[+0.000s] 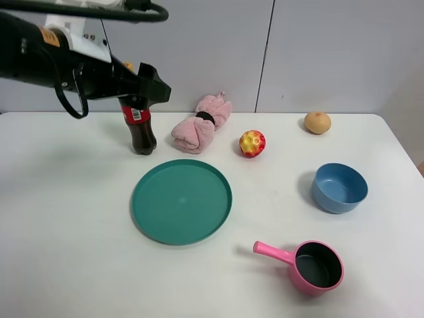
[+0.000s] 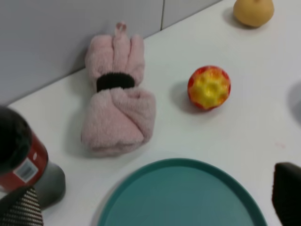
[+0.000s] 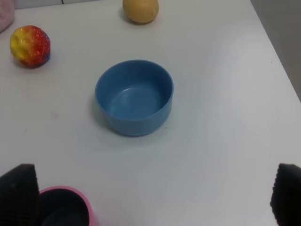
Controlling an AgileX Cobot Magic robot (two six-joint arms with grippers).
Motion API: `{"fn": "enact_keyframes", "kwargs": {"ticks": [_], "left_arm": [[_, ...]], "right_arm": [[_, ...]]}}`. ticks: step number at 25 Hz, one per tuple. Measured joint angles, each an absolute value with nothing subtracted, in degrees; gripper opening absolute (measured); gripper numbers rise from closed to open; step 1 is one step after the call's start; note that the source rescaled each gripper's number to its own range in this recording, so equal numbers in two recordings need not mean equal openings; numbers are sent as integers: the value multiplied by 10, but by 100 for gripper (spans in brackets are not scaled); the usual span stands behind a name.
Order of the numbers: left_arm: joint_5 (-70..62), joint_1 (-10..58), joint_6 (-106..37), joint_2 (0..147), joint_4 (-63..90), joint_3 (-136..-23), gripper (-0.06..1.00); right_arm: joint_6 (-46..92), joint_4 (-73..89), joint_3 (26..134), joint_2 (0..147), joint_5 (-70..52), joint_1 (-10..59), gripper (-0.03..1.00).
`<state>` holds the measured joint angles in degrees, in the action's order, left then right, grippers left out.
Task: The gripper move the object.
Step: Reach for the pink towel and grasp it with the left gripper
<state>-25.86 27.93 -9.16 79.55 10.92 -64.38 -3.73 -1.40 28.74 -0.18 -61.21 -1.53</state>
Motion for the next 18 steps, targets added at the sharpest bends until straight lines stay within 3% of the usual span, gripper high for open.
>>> {"fn": "enact_keyframes", "kwargs": {"ticks": [18], "left_arm": [[-366, 279, -92, 1045, -4, -936, 100]], "right_arm": [[-37, -14, 287, -2, -612, -15, 100]]}}
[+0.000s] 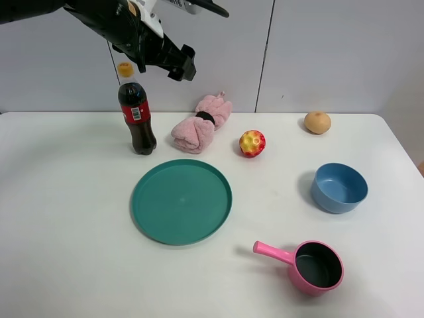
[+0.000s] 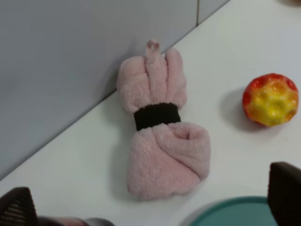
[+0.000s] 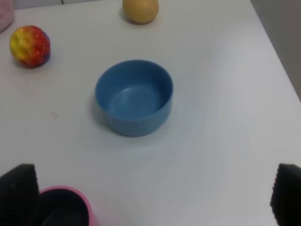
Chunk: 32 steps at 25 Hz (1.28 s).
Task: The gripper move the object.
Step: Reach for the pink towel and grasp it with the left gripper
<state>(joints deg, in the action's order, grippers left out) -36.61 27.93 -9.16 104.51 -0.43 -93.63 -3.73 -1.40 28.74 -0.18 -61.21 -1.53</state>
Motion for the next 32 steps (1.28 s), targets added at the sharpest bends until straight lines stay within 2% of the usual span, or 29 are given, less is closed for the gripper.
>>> {"fn": "enact_keyframes", "kwargs": {"ticks": [14, 32], "left_arm": [[-373, 302, -92, 1181, -9, -1061, 100], [-287, 299, -93, 1341, -28, -1100, 100]], "right_arm": [[-37, -14, 287, -2, -612, -15, 100], [-37, -14, 287, -2, -612, -15, 100]]}}
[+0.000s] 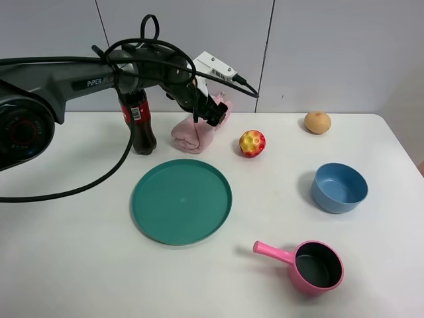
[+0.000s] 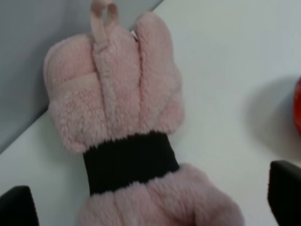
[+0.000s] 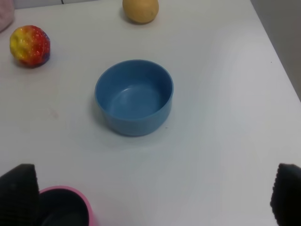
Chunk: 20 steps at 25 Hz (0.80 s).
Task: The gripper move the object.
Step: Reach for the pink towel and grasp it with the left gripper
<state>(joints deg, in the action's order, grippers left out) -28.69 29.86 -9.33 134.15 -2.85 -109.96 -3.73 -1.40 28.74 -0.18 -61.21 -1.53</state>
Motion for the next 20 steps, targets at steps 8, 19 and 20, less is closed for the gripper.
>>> {"fn": "enact_keyframes", "kwargs": {"ticks": [8, 19, 20], "left_arm": [[-284, 281, -93, 1398, -28, -1163, 100], [-253, 270, -91, 1438, -24, -1166, 100], [-249, 270, -91, 1441, -24, -1166, 100]], "right_arm": [[-37, -14, 287, -2, -612, -15, 100], [-37, -14, 287, -2, -612, -15, 100], [-37, -14, 287, -2, -612, -15, 100]]}}
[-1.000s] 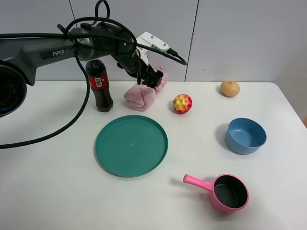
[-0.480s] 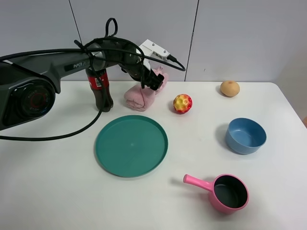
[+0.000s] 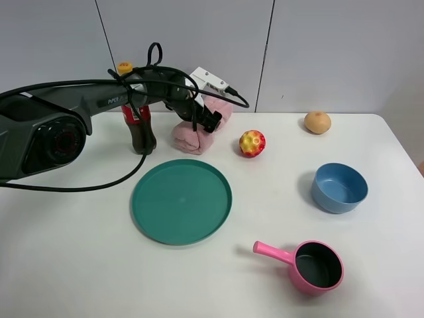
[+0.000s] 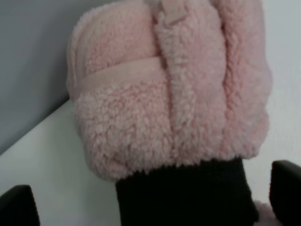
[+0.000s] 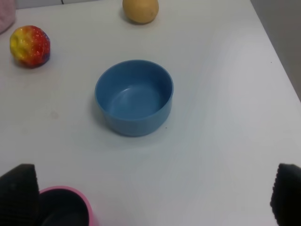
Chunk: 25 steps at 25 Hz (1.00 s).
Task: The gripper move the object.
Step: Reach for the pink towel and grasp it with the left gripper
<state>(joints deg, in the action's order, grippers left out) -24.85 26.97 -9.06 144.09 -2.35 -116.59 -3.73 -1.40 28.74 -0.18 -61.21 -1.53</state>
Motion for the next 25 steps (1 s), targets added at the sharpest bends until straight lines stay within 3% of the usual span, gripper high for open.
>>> {"fn": "enact_keyframes", "kwargs": {"ticks": [14, 16, 19, 21, 23, 24, 25], "left_arm": [[-215, 270, -89, 1478, -5, -1170, 100], [-214, 270, -89, 1481, -4, -1171, 96], [-214, 270, -89, 1481, -4, -1171, 77], [-215, 270, -89, 1481, -4, -1171, 51], [-217, 270, -89, 1481, -5, -1171, 13], [-217, 270, -89, 1480, -8, -1171, 1], [-221, 270, -89, 1477, -14, -1171, 0]], "right_arm": [[-37, -14, 287, -2, -612, -15, 100], [-37, -14, 287, -2, -612, -15, 100], [-37, -14, 287, -2, -612, -15, 100], [-37, -14, 287, -2, -612, -15, 100], [-37, -14, 287, -2, -612, -15, 100], [-37, -14, 287, -2, -612, -15, 100], [-37, -14, 287, -2, -612, -15, 100]]}}
